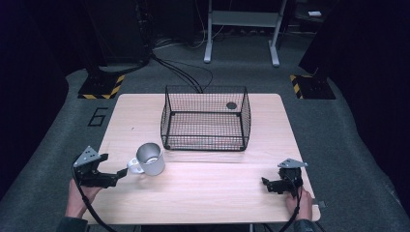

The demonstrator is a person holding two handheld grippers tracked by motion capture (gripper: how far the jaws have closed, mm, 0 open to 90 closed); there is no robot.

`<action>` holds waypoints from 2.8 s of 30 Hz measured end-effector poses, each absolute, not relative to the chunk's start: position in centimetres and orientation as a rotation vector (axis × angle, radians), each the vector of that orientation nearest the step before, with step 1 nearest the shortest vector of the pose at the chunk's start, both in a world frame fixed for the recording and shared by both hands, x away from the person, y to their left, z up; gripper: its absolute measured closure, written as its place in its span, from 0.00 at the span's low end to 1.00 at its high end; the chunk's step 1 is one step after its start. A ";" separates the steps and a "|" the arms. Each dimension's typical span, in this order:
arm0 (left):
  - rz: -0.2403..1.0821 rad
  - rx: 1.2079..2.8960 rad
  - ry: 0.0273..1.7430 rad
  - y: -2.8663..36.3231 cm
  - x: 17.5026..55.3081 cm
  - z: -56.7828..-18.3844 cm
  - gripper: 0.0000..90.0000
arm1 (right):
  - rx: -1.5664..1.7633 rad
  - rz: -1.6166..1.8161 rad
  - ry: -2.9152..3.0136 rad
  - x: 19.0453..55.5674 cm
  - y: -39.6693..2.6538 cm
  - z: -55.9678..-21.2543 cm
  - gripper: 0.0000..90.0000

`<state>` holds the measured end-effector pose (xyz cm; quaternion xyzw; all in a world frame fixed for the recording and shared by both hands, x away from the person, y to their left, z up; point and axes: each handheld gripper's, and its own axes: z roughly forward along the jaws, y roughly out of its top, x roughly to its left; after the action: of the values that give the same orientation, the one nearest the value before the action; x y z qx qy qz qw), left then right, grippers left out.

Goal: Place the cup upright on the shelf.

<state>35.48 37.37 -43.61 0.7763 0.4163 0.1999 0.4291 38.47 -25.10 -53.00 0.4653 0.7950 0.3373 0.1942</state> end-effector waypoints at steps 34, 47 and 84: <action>0.401 2.095 0.919 30.4 41.5 -44.3 0.00 | 1.302 0.945 2.231 38.5 -25.1 -53.0 0.00; 0.425 2.156 0.942 29.2 42.1 -44.8 0.06 | 1.302 0.946 2.231 38.5 -25.1 -53.0 0.00; 0.423 2.121 0.910 29.9 40.2 -43.2 0.07 | 1.302 0.946 2.231 38.5 -25.1 -53.0 0.00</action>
<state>40.21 29.93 -43.24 0.8334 0.3574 0.1662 0.3874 38.47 -25.12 -53.00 0.4644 0.7956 0.3372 0.1943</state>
